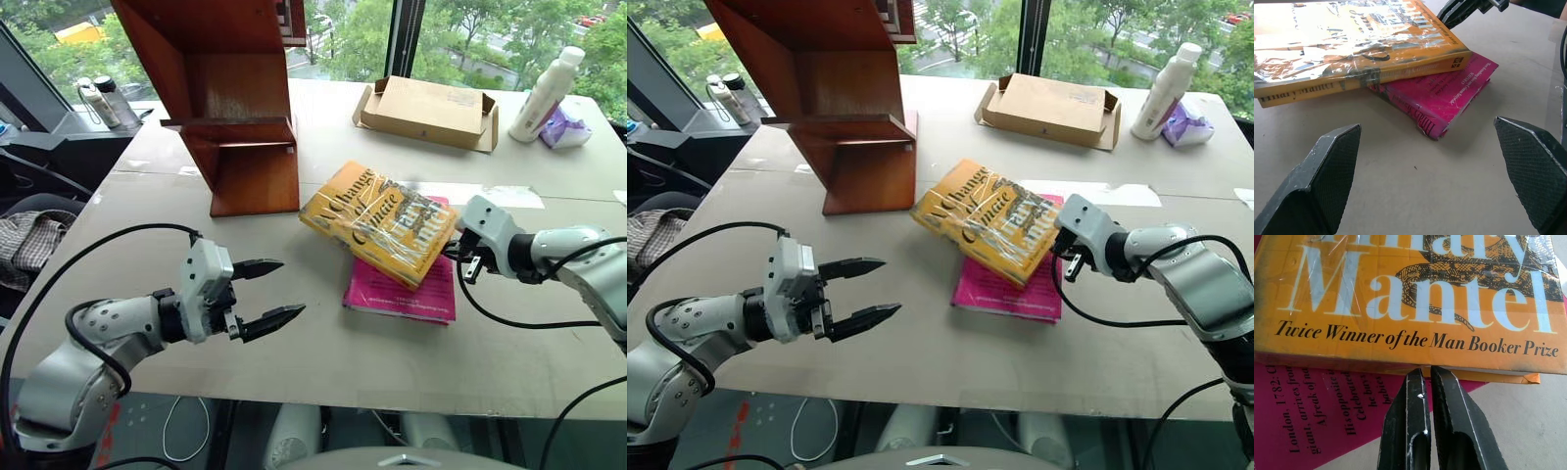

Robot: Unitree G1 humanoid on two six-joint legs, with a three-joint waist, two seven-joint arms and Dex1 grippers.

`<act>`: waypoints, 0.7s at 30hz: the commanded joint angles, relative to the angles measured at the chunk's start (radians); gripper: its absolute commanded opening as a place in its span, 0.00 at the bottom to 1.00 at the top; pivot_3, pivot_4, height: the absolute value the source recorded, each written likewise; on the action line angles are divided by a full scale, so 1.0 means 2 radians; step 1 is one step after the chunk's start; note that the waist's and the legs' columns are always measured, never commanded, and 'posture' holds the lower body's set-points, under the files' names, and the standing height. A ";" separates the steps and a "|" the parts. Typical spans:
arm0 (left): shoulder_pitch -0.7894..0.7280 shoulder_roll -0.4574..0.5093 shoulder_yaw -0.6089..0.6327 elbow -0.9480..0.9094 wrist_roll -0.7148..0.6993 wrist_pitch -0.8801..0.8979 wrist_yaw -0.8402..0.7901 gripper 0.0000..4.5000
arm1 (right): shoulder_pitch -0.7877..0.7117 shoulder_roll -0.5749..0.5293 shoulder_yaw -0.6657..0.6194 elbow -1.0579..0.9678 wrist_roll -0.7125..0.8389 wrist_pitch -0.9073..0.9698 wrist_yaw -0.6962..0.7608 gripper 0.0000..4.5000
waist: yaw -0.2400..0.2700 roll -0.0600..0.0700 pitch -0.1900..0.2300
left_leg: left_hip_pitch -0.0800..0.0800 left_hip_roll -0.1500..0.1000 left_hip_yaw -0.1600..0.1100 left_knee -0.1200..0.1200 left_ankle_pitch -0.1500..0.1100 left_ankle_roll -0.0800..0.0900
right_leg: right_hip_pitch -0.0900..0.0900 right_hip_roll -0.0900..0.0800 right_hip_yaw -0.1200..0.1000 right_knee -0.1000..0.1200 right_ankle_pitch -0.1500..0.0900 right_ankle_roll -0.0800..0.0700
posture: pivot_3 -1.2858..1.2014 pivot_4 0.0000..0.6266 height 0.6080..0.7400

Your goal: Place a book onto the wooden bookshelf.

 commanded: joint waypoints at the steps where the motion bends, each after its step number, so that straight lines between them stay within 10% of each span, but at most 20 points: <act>1: -0.010 -0.021 0.014 -0.014 -0.036 0.032 0.051 1.00 | 0.013 -0.004 -0.036 -0.025 -0.002 -0.006 -0.003 0.01 | 0.000 0.000 0.000 | 0.000 0.000 0.000 0.000 0.000 0.000 | 0.000 0.000 0.000 0.000 0.000 0.000 | 0.52 0.24 1.00; 4: -0.024 -0.061 0.024 -0.002 -0.100 0.084 0.122 1.00 | 0.060 -0.018 -0.116 -0.049 0.014 -0.017 0.002 0.01 | 0.006 0.000 0.000 | 0.000 0.000 0.000 0.000 0.000 0.000 | 0.000 -0.001 0.000 0.000 0.000 0.000 | 0.52 0.24 1.00; 14: -0.088 -0.173 0.007 0.131 -0.383 0.235 0.397 1.00 | 0.335 0.070 -0.430 -0.156 0.144 -0.161 0.142 0.96 | 0.007 -0.001 -0.001 | 0.001 0.000 -0.004 0.001 0.000 0.000 | 0.003 0.001 -0.004 0.002 0.001 0.002 | 0.52 0.24 1.00; 21: -0.169 -0.260 -0.016 0.249 -0.466 0.229 0.517 1.00 | 0.369 0.068 -0.460 -0.150 0.209 -0.180 0.176 1.00 | 0.006 -0.002 -0.001 | 0.002 -0.001 -0.004 0.006 0.000 0.000 | 0.003 0.000 -0.003 0.007 0.000 0.000 | 0.52 0.24 1.00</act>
